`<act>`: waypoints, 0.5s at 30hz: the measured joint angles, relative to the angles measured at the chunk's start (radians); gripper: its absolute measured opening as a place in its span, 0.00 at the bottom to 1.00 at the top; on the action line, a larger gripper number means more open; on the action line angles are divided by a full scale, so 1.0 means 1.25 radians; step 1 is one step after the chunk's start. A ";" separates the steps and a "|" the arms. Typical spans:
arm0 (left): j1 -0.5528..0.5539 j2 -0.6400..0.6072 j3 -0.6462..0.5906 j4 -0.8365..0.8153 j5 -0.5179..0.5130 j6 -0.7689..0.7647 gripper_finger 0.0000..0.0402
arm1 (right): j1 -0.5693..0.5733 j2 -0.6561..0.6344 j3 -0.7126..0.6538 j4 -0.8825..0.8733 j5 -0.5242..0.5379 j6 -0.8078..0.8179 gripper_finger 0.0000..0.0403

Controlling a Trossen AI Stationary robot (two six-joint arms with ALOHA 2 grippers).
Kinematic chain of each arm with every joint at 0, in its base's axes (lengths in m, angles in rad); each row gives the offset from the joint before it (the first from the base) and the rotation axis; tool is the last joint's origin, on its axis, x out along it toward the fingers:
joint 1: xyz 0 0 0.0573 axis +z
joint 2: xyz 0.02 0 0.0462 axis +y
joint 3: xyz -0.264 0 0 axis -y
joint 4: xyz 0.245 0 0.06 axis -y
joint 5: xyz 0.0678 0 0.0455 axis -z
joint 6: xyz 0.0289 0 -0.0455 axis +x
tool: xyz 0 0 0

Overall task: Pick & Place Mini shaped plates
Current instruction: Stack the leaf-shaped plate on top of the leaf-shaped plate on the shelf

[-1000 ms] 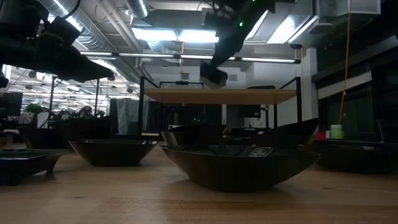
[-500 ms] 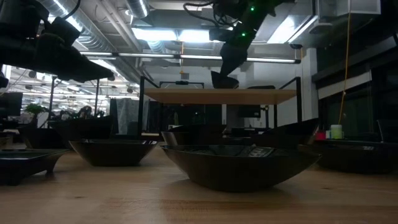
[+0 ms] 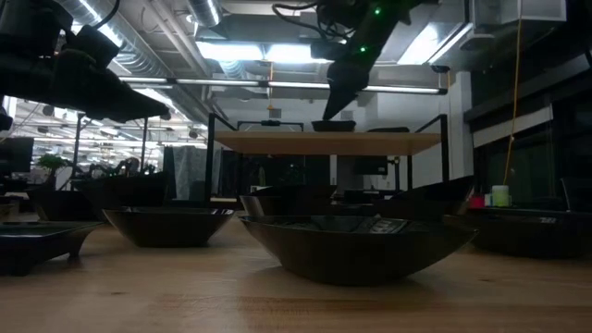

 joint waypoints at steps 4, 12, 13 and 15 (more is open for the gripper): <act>0.000 0.000 0.000 0.000 0.000 0.000 0.26 | 0.005 0.000 0.000 -0.037 -0.006 0.004 0.40; 0.000 0.000 0.000 0.000 0.000 0.000 0.26 | 0.042 0.000 0.000 -0.100 -0.054 0.009 0.44; 0.000 0.000 0.000 0.000 0.000 0.000 0.26 | 0.050 0.000 0.000 -0.102 -0.054 0.006 0.44; 0.000 0.000 0.000 0.000 0.000 0.000 0.26 | 0.069 0.000 0.000 -0.102 -0.053 0.004 0.44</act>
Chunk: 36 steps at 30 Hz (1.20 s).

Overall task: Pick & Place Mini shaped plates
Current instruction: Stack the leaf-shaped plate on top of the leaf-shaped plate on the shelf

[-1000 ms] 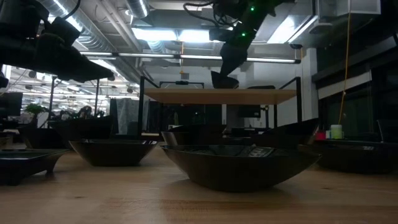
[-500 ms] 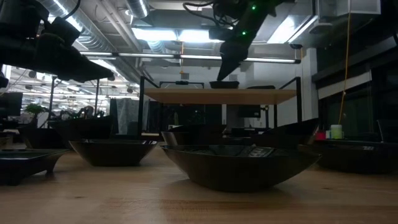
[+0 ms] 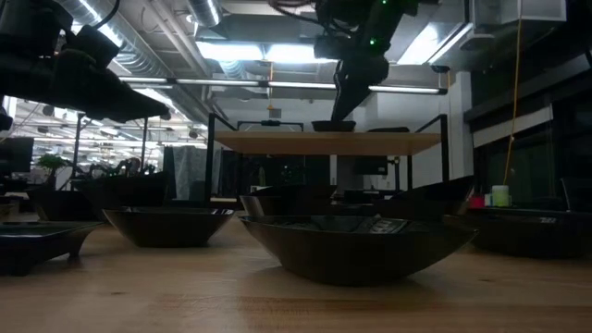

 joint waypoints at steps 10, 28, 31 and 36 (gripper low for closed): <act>0.000 0.000 0.000 0.000 0.000 0.000 0.26 | 0.116 0.000 0.000 -0.028 -0.025 -0.031 0.44; 0.000 0.000 0.000 0.000 0.000 0.000 0.26 | 0.192 0.000 0.000 -0.080 -0.231 -0.055 0.44; 0.000 0.000 0.000 0.000 0.000 0.000 0.26 | 0.192 0.000 0.000 -0.078 -0.231 -0.052 0.44; 0.000 0.000 0.000 0.000 0.000 0.000 0.26 | 0.192 0.017 0.000 -0.075 -0.231 -0.051 0.44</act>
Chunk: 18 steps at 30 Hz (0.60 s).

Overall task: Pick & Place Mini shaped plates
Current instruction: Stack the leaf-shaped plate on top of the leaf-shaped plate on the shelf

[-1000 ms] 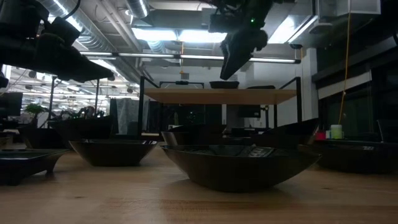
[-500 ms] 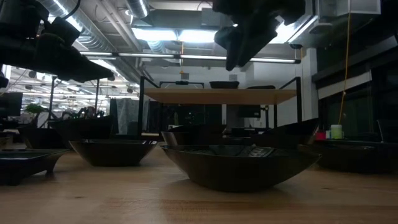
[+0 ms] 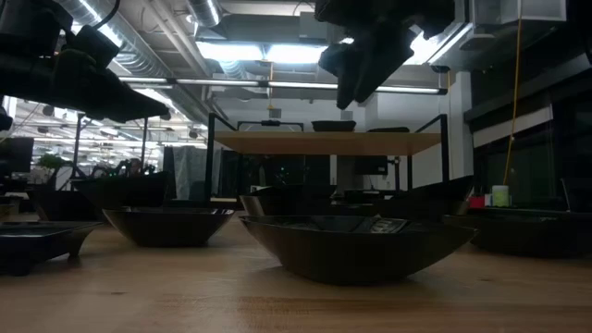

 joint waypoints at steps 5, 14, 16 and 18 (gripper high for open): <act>0.000 0.000 0.000 0.000 0.000 0.000 0.26 | 0.000 0.043 0.000 -0.010 0.000 -0.007 0.44; 0.000 0.000 0.000 0.000 0.000 0.000 0.26 | -0.023 0.115 0.000 -0.027 0.002 -0.013 0.44; 0.000 0.000 0.000 0.000 0.000 0.000 0.26 | -0.032 0.131 0.000 -0.020 0.004 -0.013 0.44; 0.000 0.000 0.000 0.000 0.000 0.000 0.26 | -0.040 0.148 0.000 -0.015 0.027 -0.013 0.44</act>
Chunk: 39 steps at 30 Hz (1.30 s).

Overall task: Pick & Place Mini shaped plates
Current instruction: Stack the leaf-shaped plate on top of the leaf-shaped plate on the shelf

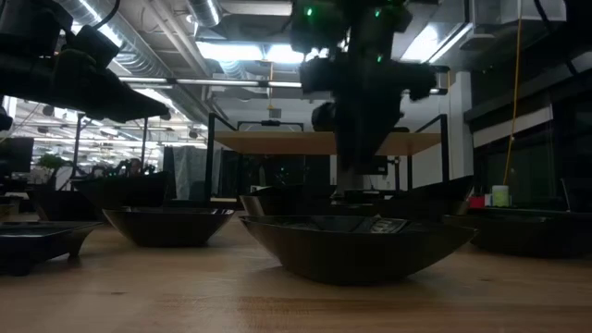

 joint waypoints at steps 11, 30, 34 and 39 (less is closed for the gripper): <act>0.000 0.000 0.000 0.000 0.000 0.000 0.26 | -0.035 0.050 0.000 0.041 0.030 -0.022 0.44; 0.000 0.000 0.000 0.000 0.000 0.000 0.26 | -0.037 0.053 -0.101 0.137 0.030 0.018 0.44; 0.000 0.000 0.000 0.000 0.000 0.000 0.26 | -0.037 0.053 -0.114 0.145 0.045 0.024 0.44; 0.000 0.000 0.000 0.000 0.000 0.000 0.26 | -0.034 0.053 -0.117 0.153 0.142 0.022 0.42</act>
